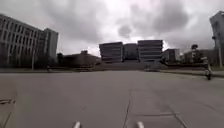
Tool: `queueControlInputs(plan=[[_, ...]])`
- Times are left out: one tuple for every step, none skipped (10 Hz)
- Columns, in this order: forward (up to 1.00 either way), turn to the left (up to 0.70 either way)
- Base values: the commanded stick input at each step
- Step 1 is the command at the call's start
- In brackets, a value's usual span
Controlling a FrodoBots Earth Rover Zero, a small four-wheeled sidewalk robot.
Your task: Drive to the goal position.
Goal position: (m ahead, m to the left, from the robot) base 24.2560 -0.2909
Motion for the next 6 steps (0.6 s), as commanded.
queueControlInputs(plan=[[1.0, 0.0], [1.0, -0.21], [1.0, -0.37], [1.0, -0.4], [1.0, -0.14], [1.0, 0.0]])
